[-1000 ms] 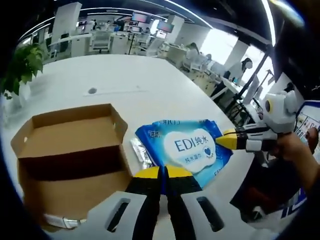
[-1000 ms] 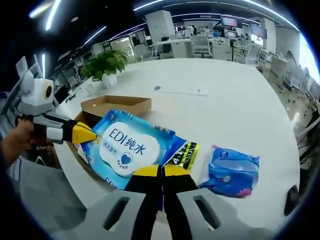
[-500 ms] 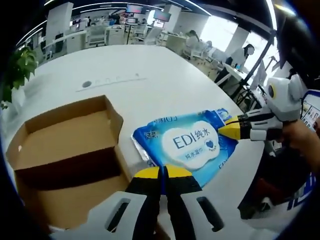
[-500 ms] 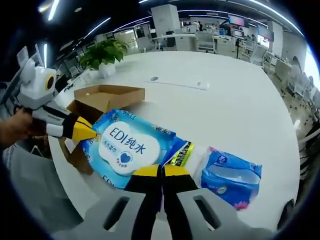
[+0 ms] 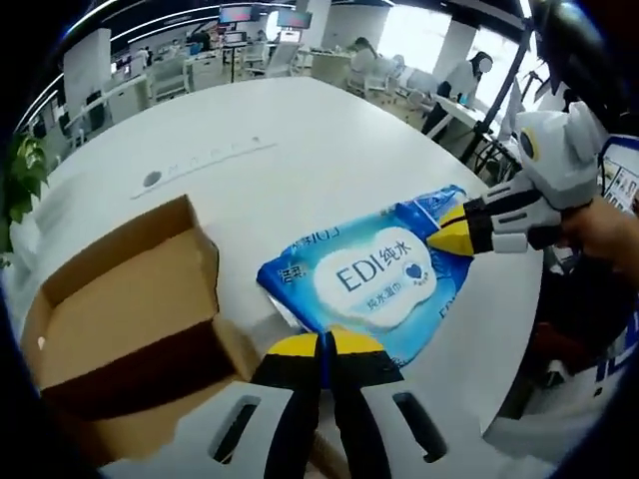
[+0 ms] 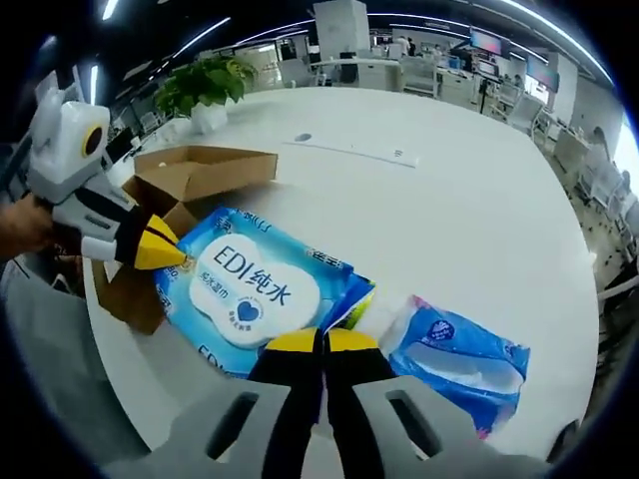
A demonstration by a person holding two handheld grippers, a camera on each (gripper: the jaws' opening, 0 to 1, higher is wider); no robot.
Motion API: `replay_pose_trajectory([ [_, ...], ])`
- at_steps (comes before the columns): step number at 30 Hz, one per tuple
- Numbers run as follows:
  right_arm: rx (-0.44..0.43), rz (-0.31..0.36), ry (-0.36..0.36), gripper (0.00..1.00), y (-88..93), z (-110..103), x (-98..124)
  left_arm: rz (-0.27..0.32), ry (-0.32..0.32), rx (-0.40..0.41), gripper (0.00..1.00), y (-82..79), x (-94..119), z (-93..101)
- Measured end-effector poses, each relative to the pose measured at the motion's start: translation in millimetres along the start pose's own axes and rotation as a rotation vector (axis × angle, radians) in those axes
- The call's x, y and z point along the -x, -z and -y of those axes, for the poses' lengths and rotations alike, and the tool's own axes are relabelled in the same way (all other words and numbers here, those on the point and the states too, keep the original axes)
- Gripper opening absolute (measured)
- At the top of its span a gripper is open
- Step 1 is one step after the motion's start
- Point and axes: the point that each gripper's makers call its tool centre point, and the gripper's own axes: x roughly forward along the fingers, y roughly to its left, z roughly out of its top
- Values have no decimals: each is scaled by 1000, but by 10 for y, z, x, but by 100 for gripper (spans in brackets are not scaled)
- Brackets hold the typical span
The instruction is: Operate the shoe box by opening the lid, removing the specified soft item, and placing it in the target area until the item is outside and the box remains undamaged.
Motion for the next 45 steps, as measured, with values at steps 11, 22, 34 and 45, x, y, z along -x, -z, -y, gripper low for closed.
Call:
replay_pose_trajectory([
  [11,35,-8,25,0,41,96,-167,-47,-17,-153,0,51,-169,-9],
  [22,65,-3,28,0,117,133,-252,-57,-24,-234,0,39,-253,-49],
  [34,118,-2,51,2,107,139,-259,-87,-39,-294,1,108,-293,-56],
  [45,111,4,67,4,107,162,-110,-69,-48,-232,4,98,-200,-84],
])
